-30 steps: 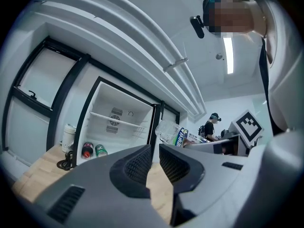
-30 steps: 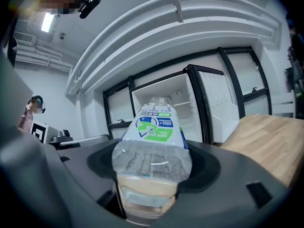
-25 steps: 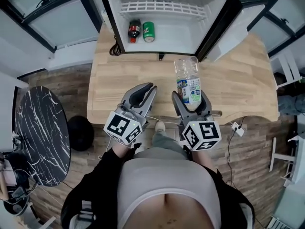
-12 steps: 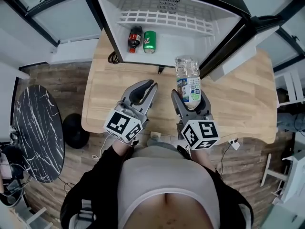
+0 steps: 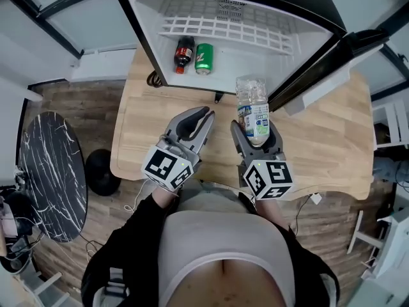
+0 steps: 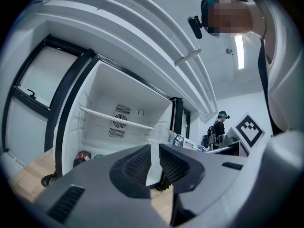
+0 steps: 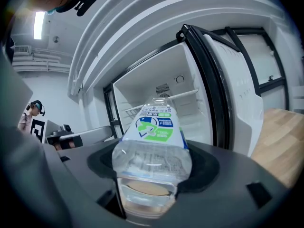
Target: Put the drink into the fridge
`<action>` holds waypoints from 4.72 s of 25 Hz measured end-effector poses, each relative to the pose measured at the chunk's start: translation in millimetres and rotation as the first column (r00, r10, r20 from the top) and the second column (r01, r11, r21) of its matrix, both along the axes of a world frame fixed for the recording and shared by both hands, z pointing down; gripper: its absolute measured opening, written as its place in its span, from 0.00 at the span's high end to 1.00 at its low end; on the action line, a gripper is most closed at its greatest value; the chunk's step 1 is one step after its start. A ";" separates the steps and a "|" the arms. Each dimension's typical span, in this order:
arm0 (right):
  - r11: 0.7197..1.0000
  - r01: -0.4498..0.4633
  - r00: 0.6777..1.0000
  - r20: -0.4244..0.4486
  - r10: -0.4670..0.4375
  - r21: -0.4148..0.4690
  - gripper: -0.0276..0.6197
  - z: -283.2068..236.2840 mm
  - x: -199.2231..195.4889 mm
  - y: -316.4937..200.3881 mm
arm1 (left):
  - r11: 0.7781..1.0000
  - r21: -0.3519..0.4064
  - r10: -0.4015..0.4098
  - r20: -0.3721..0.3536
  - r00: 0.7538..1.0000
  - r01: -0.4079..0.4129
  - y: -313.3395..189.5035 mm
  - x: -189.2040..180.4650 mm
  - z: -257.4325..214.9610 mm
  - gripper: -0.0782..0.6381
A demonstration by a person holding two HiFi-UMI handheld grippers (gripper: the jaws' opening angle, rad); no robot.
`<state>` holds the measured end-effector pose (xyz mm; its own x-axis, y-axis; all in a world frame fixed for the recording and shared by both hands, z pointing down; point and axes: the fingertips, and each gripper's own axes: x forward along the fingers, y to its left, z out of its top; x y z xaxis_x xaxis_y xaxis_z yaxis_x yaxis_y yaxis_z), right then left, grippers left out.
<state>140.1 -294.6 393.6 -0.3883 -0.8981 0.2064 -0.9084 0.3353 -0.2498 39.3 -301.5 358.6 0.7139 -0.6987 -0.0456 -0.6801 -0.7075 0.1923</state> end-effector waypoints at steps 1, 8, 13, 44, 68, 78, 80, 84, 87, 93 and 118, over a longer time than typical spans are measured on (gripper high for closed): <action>1.000 0.000 1.000 -0.001 0.000 -0.004 0.43 0.7 -1.3 -1.9 | 1.000 -0.002 0.004 -0.001 1.000 -0.004 -1.3 -0.3 0.2 0.81; 1.000 -0.009 1.000 -0.004 0.009 -0.013 0.43 0.3 -14.0 -15.9 | 1.000 -0.012 0.015 0.002 1.000 -0.015 -17.0 -13.1 0.5 0.81; 0.998 -0.011 1.000 0.015 0.012 -0.055 0.43 14.5 -24.6 -22.0 | 1.000 -0.020 0.021 -0.002 1.000 -0.021 -24.8 -21.0 6.3 0.81; 0.953 -0.144 0.988 -0.087 0.125 -0.266 0.43 144.9 -54.1 -126.3 | 0.990 -0.137 -0.009 0.027 1.000 0.013 -47.6 -69.5 60.6 0.81; 0.941 -0.192 0.965 -0.229 0.130 -0.277 0.43 165.9 -55.4 -173.2 | 0.988 -0.151 -0.013 0.030 0.999 0.018 -55.8 -82.9 66.4 0.81; 0.939 -0.185 0.960 -0.256 0.110 -0.291 0.43 165.5 -57.1 -185.7 | 0.990 -0.140 -0.003 0.022 1.000 0.006 -56.0 -77.9 61.2 0.81; 0.938 -0.185 0.960 -0.259 0.109 -0.292 0.43 165.5 -57.7 -187.9 | 0.990 -0.138 -0.002 0.019 1.000 0.005 -55.4 -77.7 60.0 0.81; 0.941 -0.174 0.955 -0.283 0.090 -0.289 0.43 165.6 -58.9 -194.1 | 0.990 -0.138 -0.007 0.017 1.000 0.010 -54.6 -78.5 59.4 0.81; 0.941 -0.166 0.953 -0.293 0.076 -0.294 0.43 165.9 -60.3 -200.2 | 0.990 -0.140 -0.009 0.015 1.000 0.011 -53.0 -78.9 59.3 0.81; 0.938 -0.171 0.947 -0.312 0.072 -0.301 0.43 165.1 -61.0 -207.3 | 0.991 -0.132 -0.014 0.012 1.000 0.016 -50.2 -79.6 55.6 0.81; 0.928 -0.152 0.929 -0.369 0.017 -0.341 0.43 162.7 -55.7 -230.5 | 0.992 -0.122 -0.034 0.008 0.999 0.035 -38.2 -78.5 50.1 0.81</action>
